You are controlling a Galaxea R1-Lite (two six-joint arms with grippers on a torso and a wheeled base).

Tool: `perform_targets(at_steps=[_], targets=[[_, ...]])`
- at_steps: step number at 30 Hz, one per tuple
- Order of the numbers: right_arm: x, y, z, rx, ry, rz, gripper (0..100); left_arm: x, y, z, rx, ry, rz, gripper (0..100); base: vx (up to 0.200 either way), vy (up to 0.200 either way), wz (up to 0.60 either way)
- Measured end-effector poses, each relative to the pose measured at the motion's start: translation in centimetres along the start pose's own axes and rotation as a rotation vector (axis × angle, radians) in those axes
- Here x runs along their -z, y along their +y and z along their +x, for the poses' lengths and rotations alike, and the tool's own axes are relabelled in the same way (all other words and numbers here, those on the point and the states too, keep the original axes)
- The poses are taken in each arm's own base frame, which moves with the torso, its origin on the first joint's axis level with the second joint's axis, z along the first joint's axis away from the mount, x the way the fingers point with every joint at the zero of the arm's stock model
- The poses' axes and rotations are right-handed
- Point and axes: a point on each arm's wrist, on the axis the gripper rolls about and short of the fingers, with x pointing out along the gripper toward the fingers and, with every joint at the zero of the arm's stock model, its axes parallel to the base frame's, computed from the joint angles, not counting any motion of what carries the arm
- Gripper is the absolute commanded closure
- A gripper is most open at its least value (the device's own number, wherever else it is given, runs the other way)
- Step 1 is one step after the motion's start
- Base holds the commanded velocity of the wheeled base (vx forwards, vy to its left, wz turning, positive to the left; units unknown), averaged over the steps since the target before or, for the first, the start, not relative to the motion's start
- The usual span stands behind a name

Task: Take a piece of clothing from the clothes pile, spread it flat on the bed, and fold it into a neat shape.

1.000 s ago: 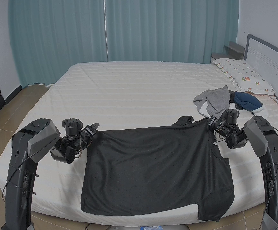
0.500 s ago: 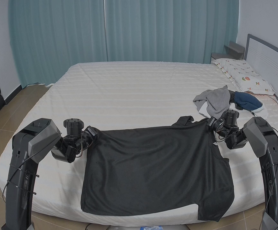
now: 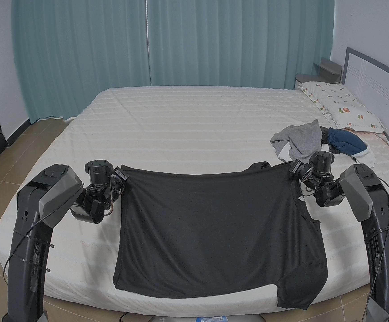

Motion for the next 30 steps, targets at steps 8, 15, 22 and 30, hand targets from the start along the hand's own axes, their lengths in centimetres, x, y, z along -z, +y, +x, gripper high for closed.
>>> perform_targets(at_steps=[8, 15, 22, 30], targets=[[0.3, 0.1, 0.8, 0.004, -0.036, -0.003, 100, -0.8, 0.3, 0.7, -0.021, -0.077, -0.007, 100, 0.0, 0.0, 0.0], [1.4, 0.6, 1.3, -0.021, -0.045, -0.008, 100, -0.7, 0.6, 0.8, -0.032, -0.072, -0.007, 0, 0.0, 0.0, 0.0], [2.3, 0.6, 1.4, -0.02, -0.031, -0.008, 0, -0.4, 0.5, 0.8, -0.029, -0.057, -0.005, 0, 0.0, 0.0, 0.0], [2.9, -0.1, 0.8, 0.007, 0.008, -0.007, 0, -0.2, 0.7, 0.6, -0.034, -0.049, -0.004, 0, 0.0, 0.0, 0.0]])
